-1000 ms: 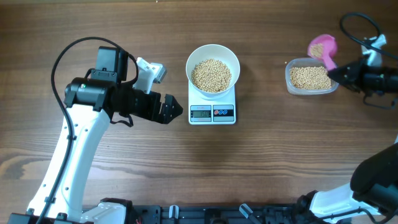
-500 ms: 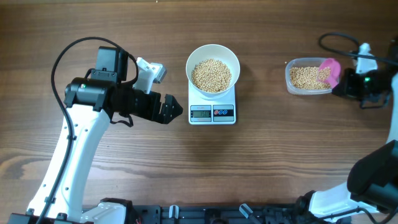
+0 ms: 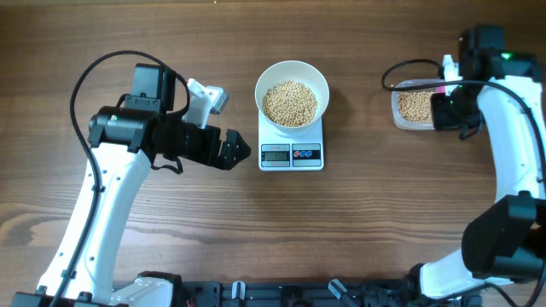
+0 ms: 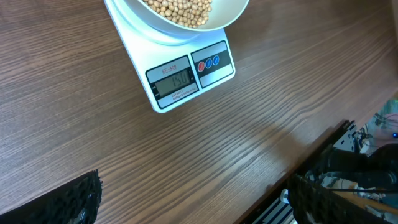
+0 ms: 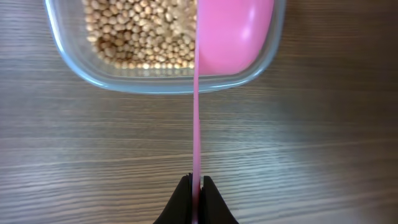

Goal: Scoop item into bowl and weigh 150g on scale

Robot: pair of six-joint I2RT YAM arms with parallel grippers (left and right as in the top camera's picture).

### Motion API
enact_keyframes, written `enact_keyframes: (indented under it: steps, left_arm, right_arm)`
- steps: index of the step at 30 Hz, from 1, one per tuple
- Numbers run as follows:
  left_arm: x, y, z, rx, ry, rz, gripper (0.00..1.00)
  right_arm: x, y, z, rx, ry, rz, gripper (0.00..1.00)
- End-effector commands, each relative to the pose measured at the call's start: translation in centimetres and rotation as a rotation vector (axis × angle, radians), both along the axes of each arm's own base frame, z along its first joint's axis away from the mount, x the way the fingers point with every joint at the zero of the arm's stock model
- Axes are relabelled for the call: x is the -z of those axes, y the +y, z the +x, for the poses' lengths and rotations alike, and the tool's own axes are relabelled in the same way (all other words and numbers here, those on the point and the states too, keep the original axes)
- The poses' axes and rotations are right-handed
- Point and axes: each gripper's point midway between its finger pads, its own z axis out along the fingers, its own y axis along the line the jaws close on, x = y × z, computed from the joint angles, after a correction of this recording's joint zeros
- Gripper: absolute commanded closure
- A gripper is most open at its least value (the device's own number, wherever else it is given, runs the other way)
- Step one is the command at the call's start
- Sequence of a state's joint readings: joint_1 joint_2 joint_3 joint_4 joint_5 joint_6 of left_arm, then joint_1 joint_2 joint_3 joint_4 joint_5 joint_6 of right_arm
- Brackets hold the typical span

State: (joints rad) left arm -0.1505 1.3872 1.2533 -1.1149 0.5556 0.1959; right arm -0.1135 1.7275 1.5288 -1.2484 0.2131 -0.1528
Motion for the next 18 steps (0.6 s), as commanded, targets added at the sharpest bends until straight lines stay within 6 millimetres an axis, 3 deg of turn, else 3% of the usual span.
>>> enact_keyframes:
  steps: [1, 10, 18]
  left_arm:
    - [-0.3, -0.4, -0.3, 0.009, -0.002, -0.019, 0.0]
    - [-0.3, -0.4, -0.3, 0.009, -0.002, -0.019, 0.0]
    - [-0.3, -0.4, -0.3, 0.009, -0.002, -0.019, 0.0]
  right_arm:
    - [-2.3, -0.6, 0.5, 0.036, -0.068, -0.102, 0.96]
    - [-2.2, -0.2, 0.8, 0.034, -0.077, -0.091, 0.96]
    - [-1.4, 2.8, 1.3, -0.02, -0.086, 0.086, 0.96]
